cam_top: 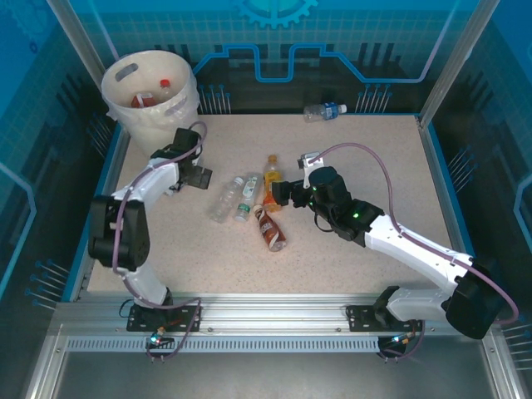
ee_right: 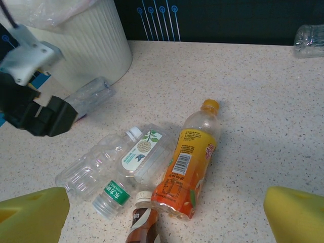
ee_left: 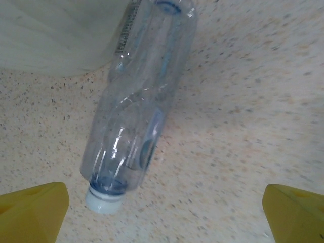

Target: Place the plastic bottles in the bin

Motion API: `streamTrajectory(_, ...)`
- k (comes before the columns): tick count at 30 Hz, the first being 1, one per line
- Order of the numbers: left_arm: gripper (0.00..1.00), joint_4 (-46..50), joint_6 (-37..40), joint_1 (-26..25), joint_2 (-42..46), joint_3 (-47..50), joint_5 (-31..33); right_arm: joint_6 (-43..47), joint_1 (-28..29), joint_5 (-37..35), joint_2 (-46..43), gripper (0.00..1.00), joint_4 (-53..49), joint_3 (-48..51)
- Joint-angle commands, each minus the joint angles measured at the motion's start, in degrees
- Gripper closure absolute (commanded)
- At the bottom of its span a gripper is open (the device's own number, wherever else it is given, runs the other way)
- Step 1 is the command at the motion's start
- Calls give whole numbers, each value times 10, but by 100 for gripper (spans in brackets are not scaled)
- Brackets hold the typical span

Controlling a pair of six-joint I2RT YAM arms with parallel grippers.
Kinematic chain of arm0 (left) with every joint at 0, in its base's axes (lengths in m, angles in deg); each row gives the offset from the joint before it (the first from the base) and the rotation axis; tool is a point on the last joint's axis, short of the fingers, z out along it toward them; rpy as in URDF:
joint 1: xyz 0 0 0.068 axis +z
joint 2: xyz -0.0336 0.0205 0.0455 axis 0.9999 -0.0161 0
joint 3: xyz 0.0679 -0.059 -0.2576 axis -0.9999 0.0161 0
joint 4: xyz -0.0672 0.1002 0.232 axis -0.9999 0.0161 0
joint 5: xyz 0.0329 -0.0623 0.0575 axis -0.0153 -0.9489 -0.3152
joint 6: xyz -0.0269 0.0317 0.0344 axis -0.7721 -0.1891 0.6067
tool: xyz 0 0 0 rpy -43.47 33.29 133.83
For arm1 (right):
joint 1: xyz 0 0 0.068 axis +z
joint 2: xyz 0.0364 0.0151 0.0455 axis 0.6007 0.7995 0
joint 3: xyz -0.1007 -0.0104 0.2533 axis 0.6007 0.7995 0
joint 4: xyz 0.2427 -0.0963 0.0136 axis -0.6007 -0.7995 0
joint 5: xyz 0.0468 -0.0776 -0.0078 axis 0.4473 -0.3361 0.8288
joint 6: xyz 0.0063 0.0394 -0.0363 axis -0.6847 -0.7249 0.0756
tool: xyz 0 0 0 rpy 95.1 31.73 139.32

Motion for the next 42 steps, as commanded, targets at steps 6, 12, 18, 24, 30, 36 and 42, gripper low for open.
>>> streamTrajectory(6, 1, -20, 100, 11, -104, -84, 53, -5, -11, -9, -22, 0, -1, 2)
streamTrajectory(12, 1, 13, 95, 21, -164, -138, 30, -6, -14, -29, -54, 0, 2, 25)
streamTrajectory(18, 3, 62, 83, 29, -193, -166, -33, -6, -17, -38, -74, 0, 1, 47)
streamTrajectory(24, 10, 90, 89, 23, -205, -161, -71, -9, -20, -37, -75, 0, 3, 49)
streamTrajectory(30, 16, 67, 80, 13, -203, -153, -80, -10, -20, -30, -71, 0, 2, 45)
streamTrajectory(36, 24, 90, 84, 9, -247, -183, -62, -57, -20, -101, -89, 0, -2, 60)
streamTrajectory(42, 39, 60, 72, 9, -233, -153, -73, -50, -34, -87, -115, 0, 12, 92)
